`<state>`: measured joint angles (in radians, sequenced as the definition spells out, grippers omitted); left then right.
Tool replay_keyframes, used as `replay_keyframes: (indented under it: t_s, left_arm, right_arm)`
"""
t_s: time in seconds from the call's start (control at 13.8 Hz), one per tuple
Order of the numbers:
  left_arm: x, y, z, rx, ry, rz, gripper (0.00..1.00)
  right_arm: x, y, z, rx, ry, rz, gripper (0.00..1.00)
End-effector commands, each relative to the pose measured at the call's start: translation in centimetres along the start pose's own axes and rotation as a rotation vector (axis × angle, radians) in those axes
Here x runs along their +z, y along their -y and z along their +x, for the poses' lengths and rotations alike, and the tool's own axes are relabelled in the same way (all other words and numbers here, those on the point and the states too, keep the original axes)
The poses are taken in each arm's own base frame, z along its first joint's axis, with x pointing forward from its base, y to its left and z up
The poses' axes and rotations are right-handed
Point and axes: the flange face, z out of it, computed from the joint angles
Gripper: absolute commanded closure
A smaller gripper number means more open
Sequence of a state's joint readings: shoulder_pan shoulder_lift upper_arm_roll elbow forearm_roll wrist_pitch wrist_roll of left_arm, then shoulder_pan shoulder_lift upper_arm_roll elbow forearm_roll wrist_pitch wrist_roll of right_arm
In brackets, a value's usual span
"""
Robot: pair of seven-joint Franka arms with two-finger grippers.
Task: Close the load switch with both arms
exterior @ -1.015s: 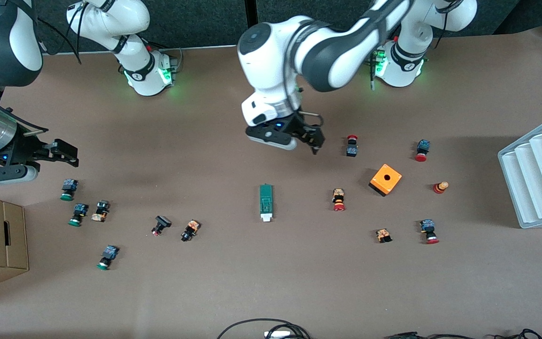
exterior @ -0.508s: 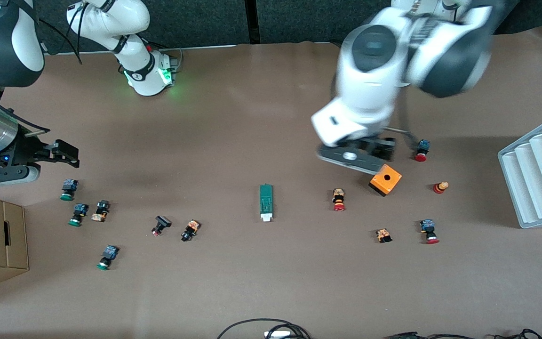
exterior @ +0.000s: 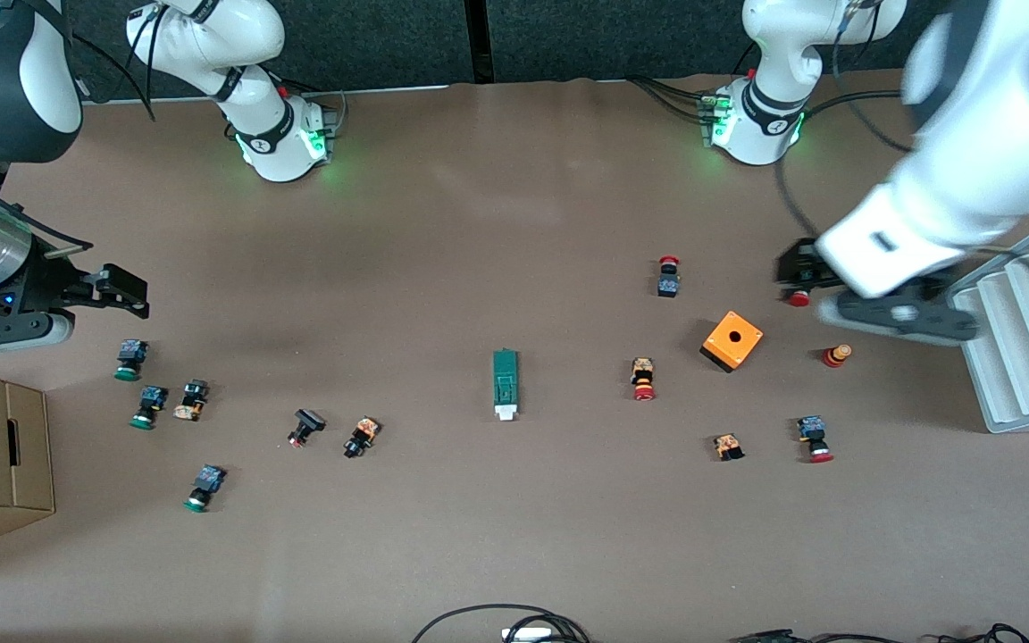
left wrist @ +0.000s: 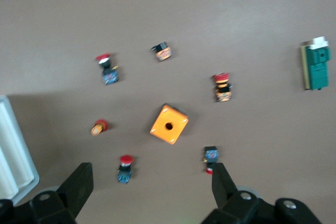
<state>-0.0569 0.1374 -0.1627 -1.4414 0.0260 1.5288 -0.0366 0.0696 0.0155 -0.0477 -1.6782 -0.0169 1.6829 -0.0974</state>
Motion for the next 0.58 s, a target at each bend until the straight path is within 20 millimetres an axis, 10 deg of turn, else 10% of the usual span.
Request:
replay_keyframes:
  t_s: [0.0,0.51]
  left_arm:
    - [1.1,3.8,-4.4,-0.068,-0.02,-0.01,0.0]
    - [1.5,6.4,-5.0,-0.106,-0.012,-0.007,0.0]
  right_arm:
    - [-0.4,-0.1,0.3,-0.013,-0.007,-0.023,0.0]
    - [-0.5,0.2,0.3,-0.016,-0.004,-0.024,0.0]
